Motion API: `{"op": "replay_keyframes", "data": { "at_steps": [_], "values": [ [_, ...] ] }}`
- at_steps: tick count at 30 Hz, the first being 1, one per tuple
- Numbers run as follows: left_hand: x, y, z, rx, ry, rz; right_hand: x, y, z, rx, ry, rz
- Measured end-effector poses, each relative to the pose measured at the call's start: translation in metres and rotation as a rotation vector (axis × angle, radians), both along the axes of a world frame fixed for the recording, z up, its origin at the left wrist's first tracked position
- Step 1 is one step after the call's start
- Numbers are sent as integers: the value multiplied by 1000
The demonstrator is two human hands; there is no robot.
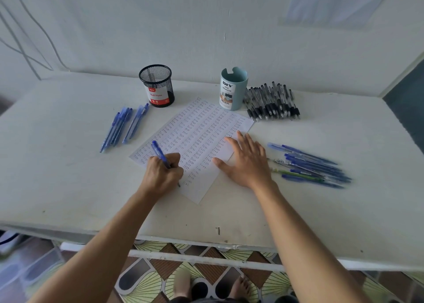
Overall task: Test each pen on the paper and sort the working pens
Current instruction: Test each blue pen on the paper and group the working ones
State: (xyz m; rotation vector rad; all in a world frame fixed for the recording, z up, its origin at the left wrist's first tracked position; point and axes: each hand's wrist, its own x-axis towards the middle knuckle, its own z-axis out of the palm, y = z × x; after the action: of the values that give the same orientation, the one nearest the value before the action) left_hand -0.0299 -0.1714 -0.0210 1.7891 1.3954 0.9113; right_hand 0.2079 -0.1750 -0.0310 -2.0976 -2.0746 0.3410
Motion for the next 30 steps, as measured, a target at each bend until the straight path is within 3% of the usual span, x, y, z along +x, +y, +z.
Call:
{"op": "replay_keyframes", "data": {
  "at_steps": [30],
  "values": [
    [7,-1,3,-59,-16,-40,0,1,-3,17,1,4]
  ]
}}
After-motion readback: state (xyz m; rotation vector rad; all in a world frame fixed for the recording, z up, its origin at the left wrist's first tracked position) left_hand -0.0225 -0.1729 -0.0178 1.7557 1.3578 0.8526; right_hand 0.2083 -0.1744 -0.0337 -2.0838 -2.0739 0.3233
